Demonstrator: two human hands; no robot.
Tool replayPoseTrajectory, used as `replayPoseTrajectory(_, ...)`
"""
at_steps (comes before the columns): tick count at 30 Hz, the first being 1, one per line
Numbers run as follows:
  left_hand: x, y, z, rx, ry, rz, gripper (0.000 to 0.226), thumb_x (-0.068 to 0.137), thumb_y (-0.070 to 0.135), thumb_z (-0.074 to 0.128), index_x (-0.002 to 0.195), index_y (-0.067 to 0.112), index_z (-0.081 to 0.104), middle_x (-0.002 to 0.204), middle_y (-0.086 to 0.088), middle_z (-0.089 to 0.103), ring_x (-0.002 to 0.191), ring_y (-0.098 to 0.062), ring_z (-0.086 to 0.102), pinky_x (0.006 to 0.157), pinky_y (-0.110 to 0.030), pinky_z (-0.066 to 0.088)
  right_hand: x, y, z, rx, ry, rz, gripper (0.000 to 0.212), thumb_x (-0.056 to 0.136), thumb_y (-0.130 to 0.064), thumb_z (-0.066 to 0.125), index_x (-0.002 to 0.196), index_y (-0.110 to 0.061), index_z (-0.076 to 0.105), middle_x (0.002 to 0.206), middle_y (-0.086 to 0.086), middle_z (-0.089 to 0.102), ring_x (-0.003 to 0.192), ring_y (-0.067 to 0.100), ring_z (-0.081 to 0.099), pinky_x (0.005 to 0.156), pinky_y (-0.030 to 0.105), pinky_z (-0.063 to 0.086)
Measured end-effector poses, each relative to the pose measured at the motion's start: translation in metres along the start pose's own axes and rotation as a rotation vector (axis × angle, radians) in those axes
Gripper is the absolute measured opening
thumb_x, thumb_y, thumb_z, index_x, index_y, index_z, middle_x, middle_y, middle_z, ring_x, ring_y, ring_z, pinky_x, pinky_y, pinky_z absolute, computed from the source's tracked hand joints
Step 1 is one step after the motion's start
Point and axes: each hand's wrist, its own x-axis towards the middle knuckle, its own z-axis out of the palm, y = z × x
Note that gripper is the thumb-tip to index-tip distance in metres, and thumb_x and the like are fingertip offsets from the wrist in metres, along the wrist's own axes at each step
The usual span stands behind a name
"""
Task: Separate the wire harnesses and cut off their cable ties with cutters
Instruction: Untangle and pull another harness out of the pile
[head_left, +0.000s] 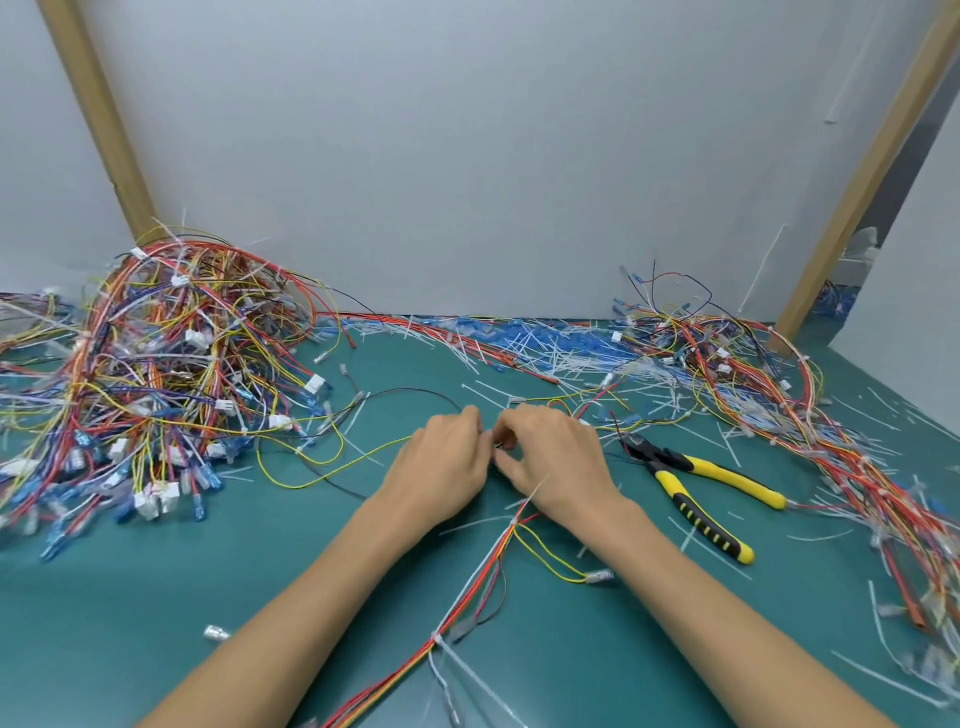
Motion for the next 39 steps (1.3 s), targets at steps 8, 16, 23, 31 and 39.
replayPoseTrajectory(8,-0.001,-0.003,0.003,-0.251,0.035,-0.078,0.028,0.095,0.026,0.059,0.068,0.021,0.051,0.061,0.003,0.057,0.069,-0.021,0.050,0.061,-0.035,0.040,-0.006,0.003,0.010,0.087,0.127,-0.043,0.018,0.085,-0.041,0.067,0.085,-0.023,0.064,0.085,-0.002,0.069,0.082,0.030,0.066,0.062,0.036,0.047)
replayPoseTrajectory(16,-0.004,-0.005,0.012,-0.439,0.216,-0.149,0.029,0.094,0.025,0.062,0.068,0.015,0.054,0.052,0.004,0.051,0.053,-0.007,0.046,0.053,-0.021,0.034,-0.005,0.006,-0.001,0.063,0.095,-0.050,0.020,0.095,-0.047,0.059,0.100,-0.029,0.068,0.100,-0.009,0.070,0.092,0.019,0.066,0.072,0.034,0.048)
replayPoseTrajectory(23,-0.001,-0.011,0.013,-0.486,0.338,-0.196,0.031,0.096,0.028,0.062,0.067,0.019,0.054,0.057,0.008,0.051,0.055,-0.001,0.048,0.054,-0.012,0.036,-0.032,0.062,-0.052,0.463,0.383,0.099,0.018,0.099,-0.027,0.061,0.085,-0.025,0.072,0.072,-0.025,0.065,0.068,0.002,0.061,0.061,0.016,0.041)
replayPoseTrajectory(31,-0.026,0.018,-0.032,0.204,0.101,-0.117,0.040,0.104,0.050,0.028,0.115,0.021,0.054,0.114,-0.001,0.061,0.109,-0.029,0.054,0.091,-0.043,0.042,-0.071,0.076,-0.021,0.491,0.108,0.123,0.022,0.096,-0.048,0.055,0.088,-0.031,0.065,0.076,-0.013,0.066,0.071,0.008,0.060,0.070,0.035,0.049)
replayPoseTrajectory(39,-0.132,0.057,0.001,0.156,0.097,0.072,0.047,0.084,0.032,0.051,0.130,0.021,0.048,0.111,0.000,0.065,0.088,-0.022,0.059,0.065,-0.032,0.049,-0.083,0.061,-0.015,0.436,0.042,-0.099,0.032,0.090,-0.050,0.064,0.121,-0.039,0.062,0.104,-0.022,0.057,0.100,0.001,0.051,0.092,0.027,0.044)
